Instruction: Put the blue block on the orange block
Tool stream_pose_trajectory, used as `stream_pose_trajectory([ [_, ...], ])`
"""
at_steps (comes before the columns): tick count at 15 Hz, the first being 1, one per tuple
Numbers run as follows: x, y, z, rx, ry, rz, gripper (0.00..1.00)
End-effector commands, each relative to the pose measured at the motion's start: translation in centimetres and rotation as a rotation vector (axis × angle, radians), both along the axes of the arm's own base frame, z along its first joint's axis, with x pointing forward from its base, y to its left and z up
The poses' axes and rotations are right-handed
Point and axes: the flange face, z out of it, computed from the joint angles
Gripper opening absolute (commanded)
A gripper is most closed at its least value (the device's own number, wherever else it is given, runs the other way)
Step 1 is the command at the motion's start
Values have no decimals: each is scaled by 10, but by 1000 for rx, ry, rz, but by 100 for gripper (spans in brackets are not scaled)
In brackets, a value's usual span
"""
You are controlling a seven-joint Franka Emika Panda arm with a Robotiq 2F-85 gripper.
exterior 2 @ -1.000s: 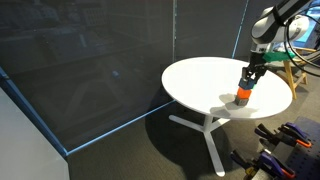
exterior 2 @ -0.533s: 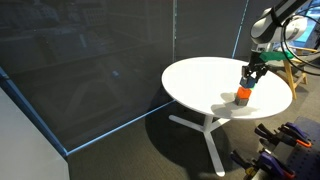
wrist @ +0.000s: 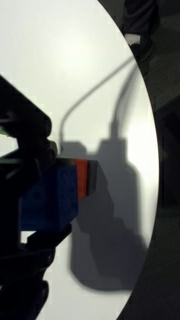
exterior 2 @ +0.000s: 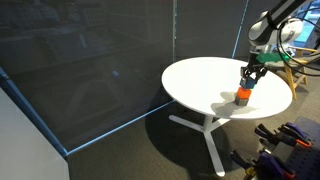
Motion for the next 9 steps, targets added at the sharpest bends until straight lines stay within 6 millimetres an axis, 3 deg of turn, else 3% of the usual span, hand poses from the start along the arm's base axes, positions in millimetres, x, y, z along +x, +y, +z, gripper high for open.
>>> stream_pose_trajectory([
  [1, 8, -6, 0, -2, 12, -31, 34],
  [9, 10, -8, -6, -6, 23, -37, 34],
])
